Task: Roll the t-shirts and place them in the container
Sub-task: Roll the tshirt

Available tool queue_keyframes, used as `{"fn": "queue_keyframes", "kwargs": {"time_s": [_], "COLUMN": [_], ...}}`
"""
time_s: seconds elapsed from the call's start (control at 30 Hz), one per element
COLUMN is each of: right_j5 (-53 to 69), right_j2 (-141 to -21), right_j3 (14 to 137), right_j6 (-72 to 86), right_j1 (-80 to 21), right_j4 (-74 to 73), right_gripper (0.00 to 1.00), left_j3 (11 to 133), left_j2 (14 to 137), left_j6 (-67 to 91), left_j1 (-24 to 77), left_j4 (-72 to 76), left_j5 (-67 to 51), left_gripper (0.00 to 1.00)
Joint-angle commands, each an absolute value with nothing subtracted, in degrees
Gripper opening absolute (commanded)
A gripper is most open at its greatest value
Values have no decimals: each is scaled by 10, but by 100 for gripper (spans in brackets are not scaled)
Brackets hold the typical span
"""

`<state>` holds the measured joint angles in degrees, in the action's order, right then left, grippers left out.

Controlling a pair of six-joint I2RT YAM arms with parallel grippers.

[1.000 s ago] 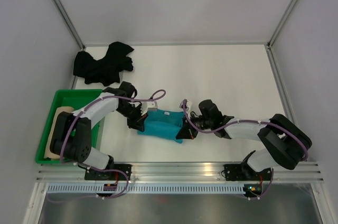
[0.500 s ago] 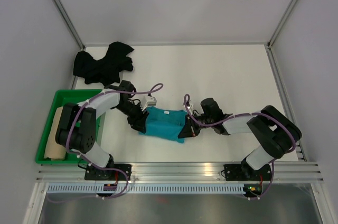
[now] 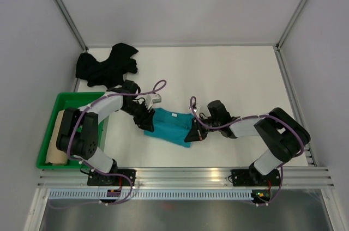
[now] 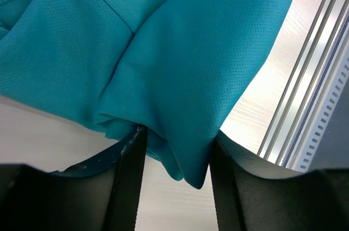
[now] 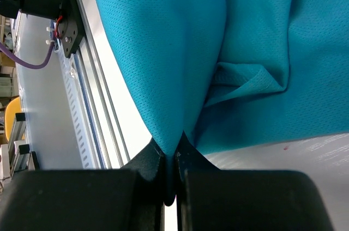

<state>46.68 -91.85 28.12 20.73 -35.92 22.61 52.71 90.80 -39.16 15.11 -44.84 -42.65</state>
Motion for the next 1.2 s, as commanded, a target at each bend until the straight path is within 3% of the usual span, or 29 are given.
{"fn": "queue_keyframes", "kwargs": {"time_s": [0.0,0.03,0.17,0.23,0.43,0.53,0.73,0.83,1.17], "right_j5": [482,480,476,480,493,490,490,462,383], "right_j2": [-922,-922,-921,-915,-851,-877,-1004,-998,-879], "right_j3": [301,301,303,301,272,306,378,367,328], "right_j6": [189,186,181,184,192,176,183,201,168], "right_j1": [-356,-356,-353,-352,-356,-350,-312,-295,-294], "right_j4": [229,228,214,202,171,177,158,180,135], "right_gripper": [0,0,2,1,0,5,28,38,50], "left_j3": [534,532,522,520,520,526,568,570,565], "left_j2": [883,883,875,861,826,852,970,983,985], "left_j6": [-364,-364,-365,-370,-394,-362,-309,-301,-299], "left_j1": [149,149,148,147,143,132,107,90,87], "left_j4": [-421,-421,-423,-432,-504,-480,-455,-445,-436], "left_j5": [-466,-465,-447,-446,-435,-433,-401,-395,-415], "left_gripper": [51,48,12,3,2,2,3,3,6]}}
